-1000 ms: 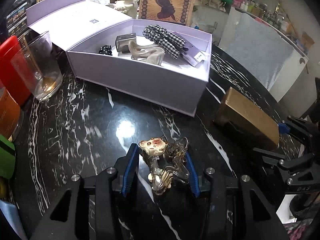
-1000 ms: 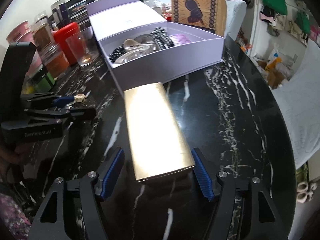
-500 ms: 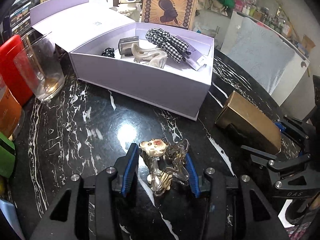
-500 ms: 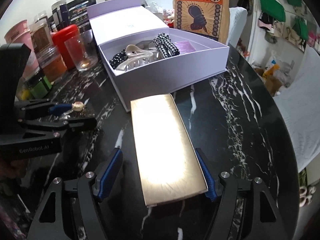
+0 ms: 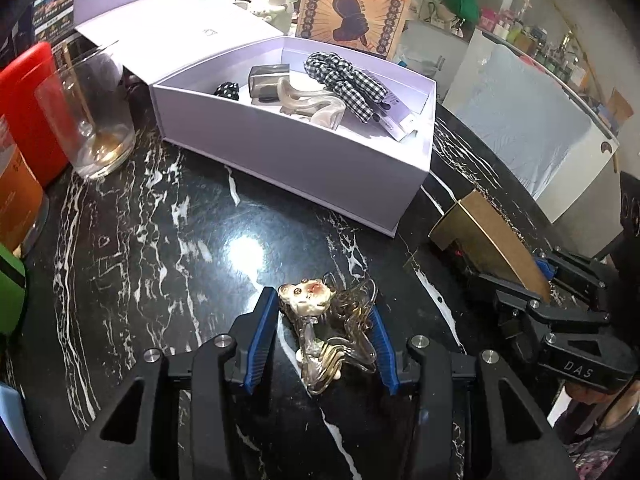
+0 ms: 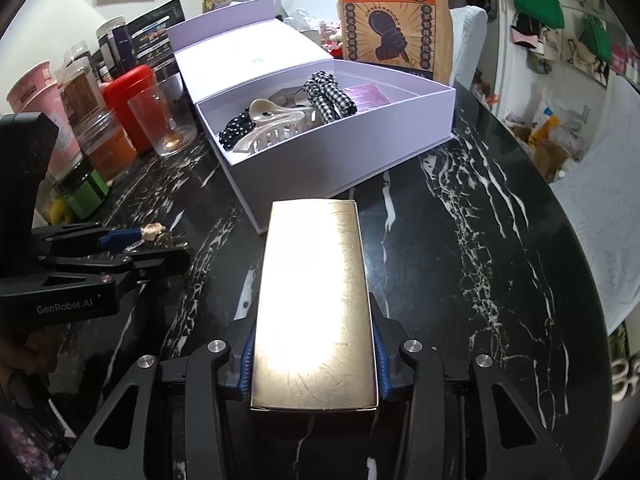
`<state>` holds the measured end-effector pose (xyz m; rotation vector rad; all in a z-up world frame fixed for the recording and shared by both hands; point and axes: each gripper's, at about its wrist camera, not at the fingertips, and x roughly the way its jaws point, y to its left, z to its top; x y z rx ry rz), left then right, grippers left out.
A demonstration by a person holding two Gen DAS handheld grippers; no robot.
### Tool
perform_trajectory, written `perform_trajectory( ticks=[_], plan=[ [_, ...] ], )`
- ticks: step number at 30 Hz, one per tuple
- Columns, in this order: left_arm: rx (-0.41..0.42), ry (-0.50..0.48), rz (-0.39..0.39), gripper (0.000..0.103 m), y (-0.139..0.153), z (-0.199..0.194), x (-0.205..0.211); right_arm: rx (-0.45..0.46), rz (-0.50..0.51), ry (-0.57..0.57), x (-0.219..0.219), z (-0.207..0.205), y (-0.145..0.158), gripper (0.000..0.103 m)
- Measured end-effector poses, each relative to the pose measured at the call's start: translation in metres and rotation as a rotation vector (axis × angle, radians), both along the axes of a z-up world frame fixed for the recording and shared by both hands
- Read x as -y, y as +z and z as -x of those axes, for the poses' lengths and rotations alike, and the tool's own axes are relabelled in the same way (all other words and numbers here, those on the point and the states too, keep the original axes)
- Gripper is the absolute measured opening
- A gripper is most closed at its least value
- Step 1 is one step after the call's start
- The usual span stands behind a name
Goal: Organize rigid objects
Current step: 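Lift the gold box and keychain charm and carry them over the lavender box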
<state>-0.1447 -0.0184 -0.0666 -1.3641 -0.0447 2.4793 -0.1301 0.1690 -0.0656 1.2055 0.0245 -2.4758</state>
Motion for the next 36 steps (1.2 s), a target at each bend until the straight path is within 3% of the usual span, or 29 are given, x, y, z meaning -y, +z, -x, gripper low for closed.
perform_trajectory(
  ticks=[10, 36],
  plan=[
    [0.007, 0.022, -0.046, 0.044, 0.007, -0.008, 0.007, 0.029, 0.051, 0.000, -0.003, -0.008, 0.002, 0.044],
    [-0.084, -0.024, -0.037, 0.044, 0.049, -0.013, -0.008, -0.037, 0.084, 0.024, -0.008, -0.034, 0.040, 0.044]
  ],
)
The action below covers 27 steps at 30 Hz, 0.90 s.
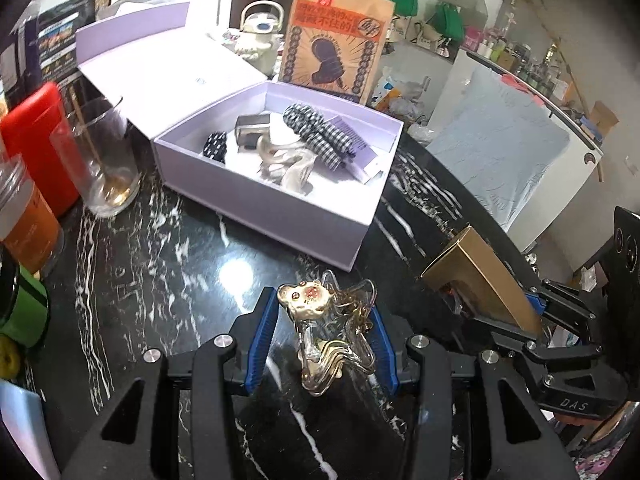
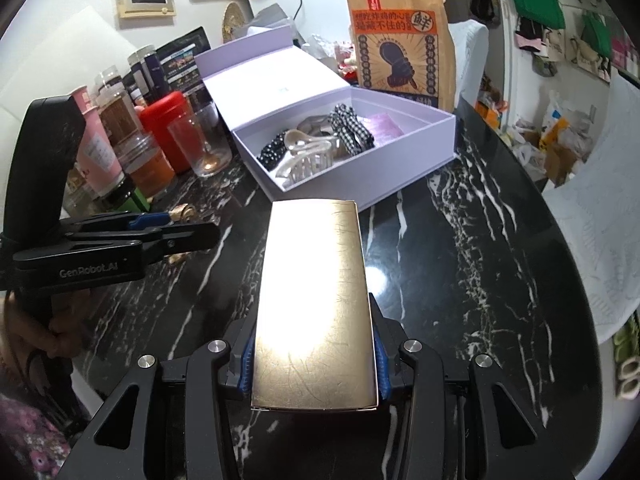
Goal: Organize rigid objects
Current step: 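Lift the gold box and keychain charm and carry them over the lavender box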
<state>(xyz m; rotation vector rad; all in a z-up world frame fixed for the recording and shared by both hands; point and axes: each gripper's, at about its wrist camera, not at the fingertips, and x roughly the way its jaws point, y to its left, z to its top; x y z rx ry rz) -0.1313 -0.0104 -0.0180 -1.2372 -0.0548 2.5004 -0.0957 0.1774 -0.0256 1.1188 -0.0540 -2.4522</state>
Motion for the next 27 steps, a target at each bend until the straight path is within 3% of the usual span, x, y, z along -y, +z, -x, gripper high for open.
perform_trajectory(
  ticks=[13, 27],
  plan=[
    [-0.098, -0.084, 0.024, 0.044, 0.036, 0.008, -0.020, -0.073, -0.040, 0.048, 0.000, 0.009, 0.032, 0.044],
    [-0.164, -0.073, 0.022, 0.044, 0.060, 0.031, -0.018, -0.144, -0.073, 0.087, 0.002, 0.035, 0.062, 0.044]
  ],
)
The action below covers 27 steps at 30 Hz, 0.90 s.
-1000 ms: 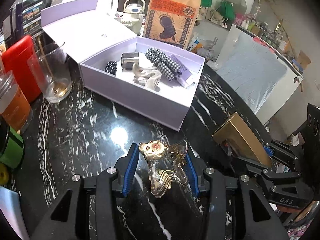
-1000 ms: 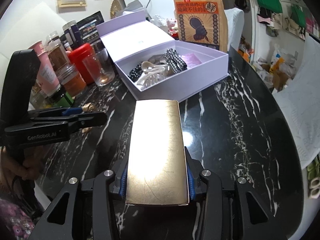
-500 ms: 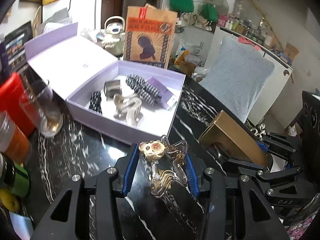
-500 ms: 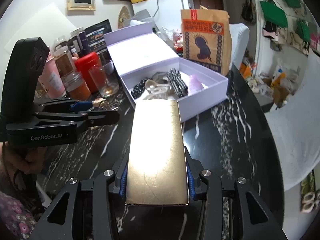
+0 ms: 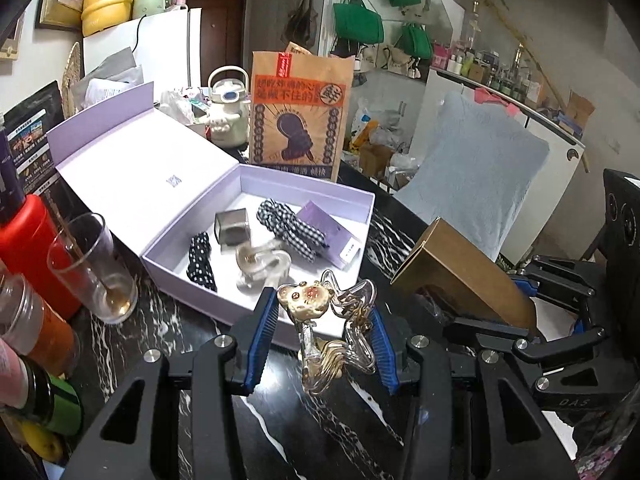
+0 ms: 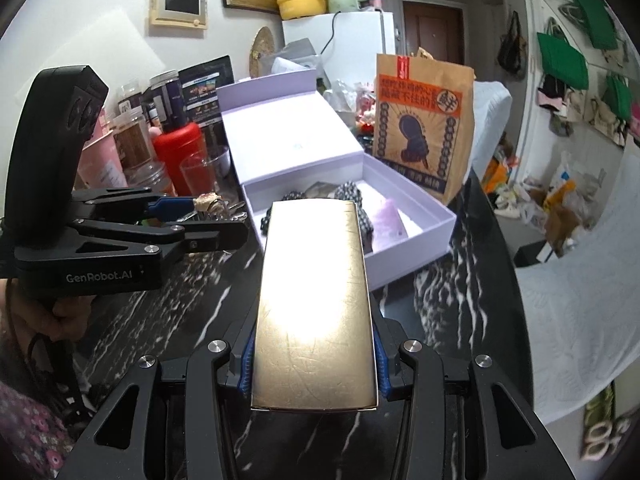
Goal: Organize rigid objects
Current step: 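Lift the gold box and keychain charm and carry them over the lavender box, then lower the gold box with right tool while left tool lowers keychain into box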
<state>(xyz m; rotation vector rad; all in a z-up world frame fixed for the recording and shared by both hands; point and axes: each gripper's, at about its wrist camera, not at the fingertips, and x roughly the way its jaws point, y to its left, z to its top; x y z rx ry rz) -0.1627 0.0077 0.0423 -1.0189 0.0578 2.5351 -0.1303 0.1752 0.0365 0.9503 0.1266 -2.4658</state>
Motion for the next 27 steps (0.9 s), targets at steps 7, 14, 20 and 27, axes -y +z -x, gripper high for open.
perform_trajectory(
  ticks=[7, 14, 20, 27],
  plan=[
    [-0.026, 0.022, 0.011, 0.044, 0.008, 0.016, 0.005, -0.022, -0.017, 0.014, 0.003, 0.019, 0.010, 0.044],
    [-0.065, 0.043, 0.030, 0.044, 0.021, 0.034, 0.009, -0.044, -0.017, 0.025, 0.005, 0.043, 0.023, 0.044],
    [-0.095, 0.067, 0.046, 0.044, 0.030, 0.052, 0.016, -0.072, -0.024, 0.022, 0.005, 0.063, 0.036, 0.044],
    [-0.133, 0.090, 0.071, 0.044, 0.041, 0.075, 0.020, -0.101, -0.040, 0.013, 0.003, 0.087, 0.047, 0.044]
  ],
)
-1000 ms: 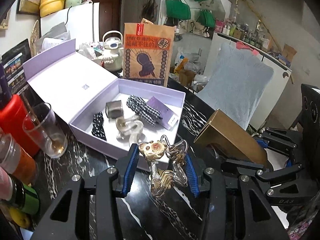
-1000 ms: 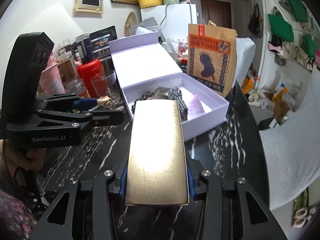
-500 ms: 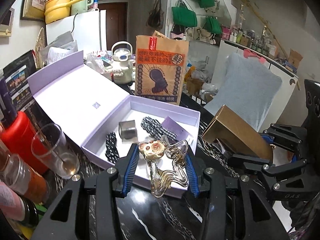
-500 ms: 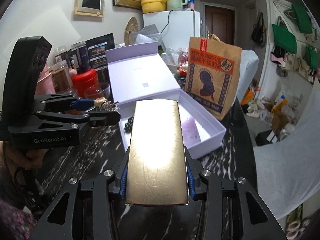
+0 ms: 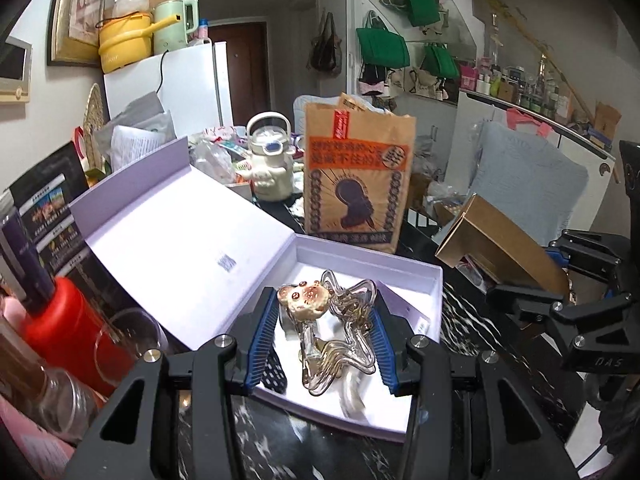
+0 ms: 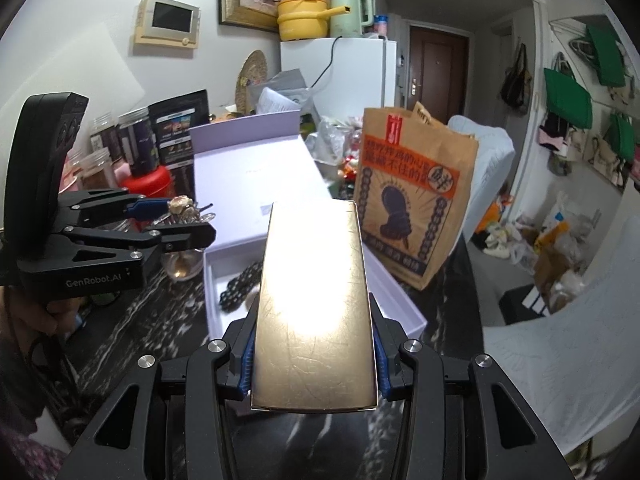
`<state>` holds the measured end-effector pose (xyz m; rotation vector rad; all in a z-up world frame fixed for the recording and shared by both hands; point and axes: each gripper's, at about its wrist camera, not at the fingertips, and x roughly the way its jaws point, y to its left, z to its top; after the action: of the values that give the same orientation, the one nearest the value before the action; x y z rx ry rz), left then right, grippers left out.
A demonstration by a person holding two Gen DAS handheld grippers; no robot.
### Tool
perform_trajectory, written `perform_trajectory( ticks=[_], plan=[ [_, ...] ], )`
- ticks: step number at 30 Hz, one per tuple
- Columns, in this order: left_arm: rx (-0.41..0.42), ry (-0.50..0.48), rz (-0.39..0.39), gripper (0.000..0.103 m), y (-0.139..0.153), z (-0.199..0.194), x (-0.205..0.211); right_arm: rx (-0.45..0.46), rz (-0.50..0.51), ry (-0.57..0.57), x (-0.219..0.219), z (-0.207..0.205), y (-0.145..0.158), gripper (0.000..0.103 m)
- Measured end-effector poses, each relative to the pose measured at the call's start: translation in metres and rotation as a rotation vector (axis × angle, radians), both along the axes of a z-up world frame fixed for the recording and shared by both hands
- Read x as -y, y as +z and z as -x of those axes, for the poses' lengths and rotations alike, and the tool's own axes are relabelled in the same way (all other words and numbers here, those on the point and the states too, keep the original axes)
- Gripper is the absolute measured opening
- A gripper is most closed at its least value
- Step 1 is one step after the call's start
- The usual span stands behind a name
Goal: Organize rigid objects
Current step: 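Lower the gold box with right tool while left tool lowers keychain into box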
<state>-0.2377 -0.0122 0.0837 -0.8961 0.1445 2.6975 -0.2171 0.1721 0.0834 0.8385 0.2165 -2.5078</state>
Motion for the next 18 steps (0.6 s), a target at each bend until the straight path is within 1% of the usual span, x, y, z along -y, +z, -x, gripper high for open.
perform_trajectory(
  ticks=[6, 8, 10, 15, 18],
  plan=[
    [-0.015, 0.006, 0.007, 0.044, 0.005, 0.020, 0.003, -0.022, -0.001, 0.010, 0.004, 0.022, 0.008, 0.044],
    [-0.015, -0.003, -0.002, 0.044, 0.007, 0.027, 0.004, -0.031, -0.003, 0.014, 0.007, 0.029, 0.010, 0.044],
    [-0.023, 0.010, -0.008, 0.044, 0.009, 0.034, 0.008, -0.035, -0.001, 0.019, 0.009, 0.037, 0.011, 0.044],
    [-0.040, 0.034, 0.023, 0.044, 0.012, 0.051, 0.012, -0.055, -0.008, 0.031, 0.017, 0.056, 0.014, 0.044],
    [-0.028, 0.038, 0.033, 0.044, 0.007, 0.062, 0.014, -0.052, -0.012, 0.045, 0.022, 0.068, 0.012, 0.044]
  ],
)
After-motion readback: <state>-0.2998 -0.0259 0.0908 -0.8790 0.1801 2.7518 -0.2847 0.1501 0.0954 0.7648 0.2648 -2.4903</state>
